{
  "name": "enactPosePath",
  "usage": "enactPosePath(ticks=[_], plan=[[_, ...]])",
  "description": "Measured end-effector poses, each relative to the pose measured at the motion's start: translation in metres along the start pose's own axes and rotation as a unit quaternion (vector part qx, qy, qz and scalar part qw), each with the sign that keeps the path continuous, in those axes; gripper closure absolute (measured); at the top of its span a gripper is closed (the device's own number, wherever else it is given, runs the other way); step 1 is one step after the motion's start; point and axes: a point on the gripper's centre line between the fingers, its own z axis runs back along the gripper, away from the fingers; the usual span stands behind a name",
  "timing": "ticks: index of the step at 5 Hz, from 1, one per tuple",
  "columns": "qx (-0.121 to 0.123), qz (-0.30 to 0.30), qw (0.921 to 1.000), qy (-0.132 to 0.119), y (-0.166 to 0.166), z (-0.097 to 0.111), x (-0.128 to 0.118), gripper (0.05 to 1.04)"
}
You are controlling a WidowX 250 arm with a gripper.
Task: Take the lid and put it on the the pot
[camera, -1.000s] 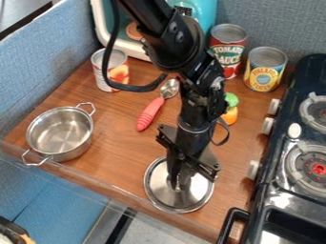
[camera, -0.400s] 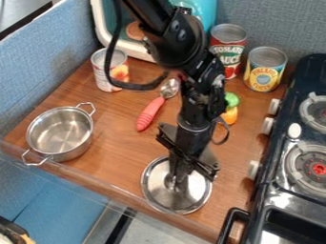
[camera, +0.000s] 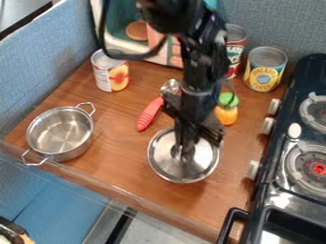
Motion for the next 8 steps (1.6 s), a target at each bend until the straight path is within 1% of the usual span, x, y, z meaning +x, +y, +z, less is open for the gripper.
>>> enactPosePath(ticks=[1, 2, 3, 4, 5, 6, 7, 8], plan=[[0.001, 0.038, 0.9992, 0.008, 0.032, 0.005, -0.002, 1.033], [0.01, 0.1, 0.9948, 0.018, 0.069, 0.007, -0.012, 1.033], [0.018, 0.168, 0.9856, 0.014, 0.114, 0.013, -0.015, 1.033], [0.024, 0.214, 0.9764, 0.022, 0.143, 0.013, -0.025, 1.033], [0.024, 0.249, 0.9676, 0.035, 0.16, 0.014, -0.041, 1.033], [0.03, 0.28, 0.958, 0.054, 0.172, 0.008, -0.056, 1.033], [0.033, 0.301, 0.9496, 0.08, 0.179, -0.002, -0.071, 1.033], [0.044, 0.297, 0.9464, 0.118, 0.18, -0.015, -0.079, 1.033]])
